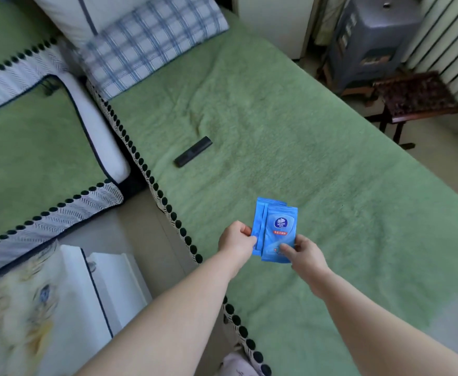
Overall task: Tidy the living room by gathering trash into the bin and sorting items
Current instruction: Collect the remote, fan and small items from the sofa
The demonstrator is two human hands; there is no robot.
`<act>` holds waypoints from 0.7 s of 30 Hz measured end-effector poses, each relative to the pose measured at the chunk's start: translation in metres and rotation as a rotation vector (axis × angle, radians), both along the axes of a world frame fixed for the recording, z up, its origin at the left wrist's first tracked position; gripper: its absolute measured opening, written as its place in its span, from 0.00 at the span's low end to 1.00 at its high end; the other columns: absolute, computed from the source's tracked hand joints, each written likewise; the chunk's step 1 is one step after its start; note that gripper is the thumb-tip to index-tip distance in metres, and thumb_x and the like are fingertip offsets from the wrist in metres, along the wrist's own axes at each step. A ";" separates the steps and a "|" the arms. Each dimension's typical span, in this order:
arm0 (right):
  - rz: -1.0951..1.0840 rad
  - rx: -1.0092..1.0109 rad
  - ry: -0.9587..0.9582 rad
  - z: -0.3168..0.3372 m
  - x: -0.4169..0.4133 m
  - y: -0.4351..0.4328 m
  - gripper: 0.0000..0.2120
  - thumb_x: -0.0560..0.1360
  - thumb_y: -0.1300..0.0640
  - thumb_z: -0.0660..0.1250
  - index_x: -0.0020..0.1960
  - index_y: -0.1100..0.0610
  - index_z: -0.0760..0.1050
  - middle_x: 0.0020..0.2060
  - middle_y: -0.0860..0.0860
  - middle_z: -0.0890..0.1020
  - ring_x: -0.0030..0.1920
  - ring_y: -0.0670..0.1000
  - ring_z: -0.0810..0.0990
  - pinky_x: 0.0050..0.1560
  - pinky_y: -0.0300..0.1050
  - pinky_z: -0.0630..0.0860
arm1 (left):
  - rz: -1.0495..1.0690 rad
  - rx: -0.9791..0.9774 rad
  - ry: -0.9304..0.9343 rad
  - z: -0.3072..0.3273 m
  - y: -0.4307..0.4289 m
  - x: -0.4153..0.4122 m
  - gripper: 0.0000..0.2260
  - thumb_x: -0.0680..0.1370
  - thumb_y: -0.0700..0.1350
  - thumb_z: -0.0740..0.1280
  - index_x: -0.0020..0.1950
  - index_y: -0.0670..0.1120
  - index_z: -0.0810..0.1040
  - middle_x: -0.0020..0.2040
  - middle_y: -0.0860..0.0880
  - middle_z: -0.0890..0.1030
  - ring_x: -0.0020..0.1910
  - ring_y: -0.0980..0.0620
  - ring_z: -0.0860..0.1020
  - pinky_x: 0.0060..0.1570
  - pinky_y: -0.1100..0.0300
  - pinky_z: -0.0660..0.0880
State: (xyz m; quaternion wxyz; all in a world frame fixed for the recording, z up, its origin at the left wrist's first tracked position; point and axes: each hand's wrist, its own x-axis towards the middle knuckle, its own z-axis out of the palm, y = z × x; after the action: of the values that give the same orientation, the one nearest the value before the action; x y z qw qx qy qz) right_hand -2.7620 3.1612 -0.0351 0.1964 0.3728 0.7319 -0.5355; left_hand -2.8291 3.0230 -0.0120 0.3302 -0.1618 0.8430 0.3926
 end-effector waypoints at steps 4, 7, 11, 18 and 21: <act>-0.029 -0.059 0.034 0.024 0.004 -0.026 0.04 0.74 0.59 0.68 0.49 0.54 0.78 0.42 0.50 0.81 0.38 0.48 0.76 0.42 0.44 0.72 | 0.038 0.070 -0.022 0.018 -0.022 0.008 0.05 0.74 0.38 0.65 0.42 0.48 0.72 0.44 0.47 0.80 0.42 0.48 0.76 0.43 0.57 0.73; -0.033 -0.100 0.059 0.041 0.005 -0.032 0.04 0.73 0.62 0.68 0.46 0.55 0.77 0.42 0.51 0.82 0.42 0.50 0.77 0.44 0.45 0.72 | 0.069 0.106 -0.031 0.028 -0.031 0.018 0.08 0.73 0.38 0.65 0.39 0.49 0.71 0.44 0.45 0.80 0.42 0.47 0.76 0.45 0.54 0.75; -0.001 -0.118 0.075 0.059 0.017 -0.037 0.07 0.72 0.64 0.67 0.43 0.53 0.77 0.41 0.51 0.82 0.41 0.50 0.77 0.42 0.43 0.73 | 0.086 0.118 -0.015 0.041 -0.039 0.040 0.09 0.74 0.38 0.66 0.39 0.50 0.70 0.43 0.47 0.78 0.43 0.47 0.76 0.43 0.57 0.72; 0.114 -0.045 0.142 0.088 0.073 -0.036 0.07 0.73 0.65 0.64 0.48 0.57 0.77 0.41 0.51 0.81 0.38 0.49 0.77 0.37 0.40 0.72 | 0.102 0.071 0.023 0.073 -0.045 0.111 0.08 0.74 0.41 0.66 0.38 0.50 0.71 0.45 0.45 0.82 0.45 0.47 0.80 0.40 0.59 0.71; 0.187 0.116 0.122 0.096 0.100 -0.026 0.06 0.72 0.62 0.64 0.48 0.55 0.77 0.41 0.51 0.81 0.42 0.54 0.78 0.40 0.43 0.71 | 0.121 0.036 0.047 0.083 -0.051 0.142 0.07 0.73 0.40 0.66 0.36 0.50 0.73 0.48 0.46 0.84 0.45 0.46 0.80 0.43 0.58 0.72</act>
State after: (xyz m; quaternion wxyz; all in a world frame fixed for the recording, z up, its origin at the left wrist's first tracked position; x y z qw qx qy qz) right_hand -2.6617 3.1352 0.0608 0.1785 0.2805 0.8037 -0.4935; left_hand -2.6873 2.9723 0.0706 0.2887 -0.1974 0.8320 0.4308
